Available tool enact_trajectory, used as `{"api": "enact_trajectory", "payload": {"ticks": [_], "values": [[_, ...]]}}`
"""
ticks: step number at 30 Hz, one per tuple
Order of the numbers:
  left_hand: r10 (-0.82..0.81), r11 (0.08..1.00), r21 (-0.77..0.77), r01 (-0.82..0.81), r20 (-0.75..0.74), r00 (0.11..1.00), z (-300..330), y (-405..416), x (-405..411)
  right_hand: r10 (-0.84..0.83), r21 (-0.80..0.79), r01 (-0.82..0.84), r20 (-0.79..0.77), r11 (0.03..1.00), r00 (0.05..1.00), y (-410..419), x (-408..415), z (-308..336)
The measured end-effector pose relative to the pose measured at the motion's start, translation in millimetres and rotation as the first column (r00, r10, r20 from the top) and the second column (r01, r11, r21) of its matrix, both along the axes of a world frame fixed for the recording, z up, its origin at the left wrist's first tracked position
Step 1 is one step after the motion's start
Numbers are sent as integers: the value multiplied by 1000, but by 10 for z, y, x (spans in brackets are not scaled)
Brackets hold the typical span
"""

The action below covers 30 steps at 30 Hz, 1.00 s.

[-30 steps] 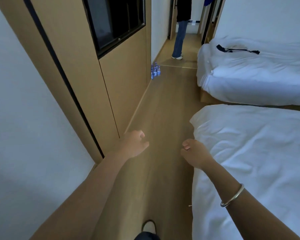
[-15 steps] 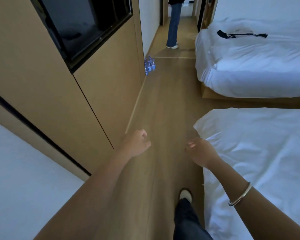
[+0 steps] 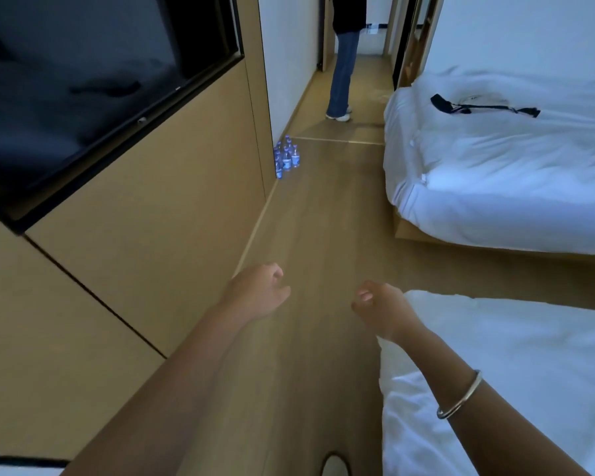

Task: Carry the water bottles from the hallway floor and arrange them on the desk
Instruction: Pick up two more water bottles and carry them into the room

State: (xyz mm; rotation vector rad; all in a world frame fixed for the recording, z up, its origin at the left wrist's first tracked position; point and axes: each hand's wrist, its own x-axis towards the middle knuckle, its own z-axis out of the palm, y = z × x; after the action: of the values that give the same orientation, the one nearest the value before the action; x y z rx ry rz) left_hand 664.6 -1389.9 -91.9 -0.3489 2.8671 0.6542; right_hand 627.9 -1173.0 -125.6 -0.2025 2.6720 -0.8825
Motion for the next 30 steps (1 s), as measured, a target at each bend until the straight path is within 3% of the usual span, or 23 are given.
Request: {"api": "enact_trajectory", "payload": {"ticks": [10,30], "values": [[13,997,-78,-11,25,1000,-92,-222,-1574,73,46,-73,14,996,997,-131,-1670,-149],[0,1000,4,0,46,999,-301,-1226,-5643,40,23,-40,17,999,999,-1147,-5555,-202]]}}
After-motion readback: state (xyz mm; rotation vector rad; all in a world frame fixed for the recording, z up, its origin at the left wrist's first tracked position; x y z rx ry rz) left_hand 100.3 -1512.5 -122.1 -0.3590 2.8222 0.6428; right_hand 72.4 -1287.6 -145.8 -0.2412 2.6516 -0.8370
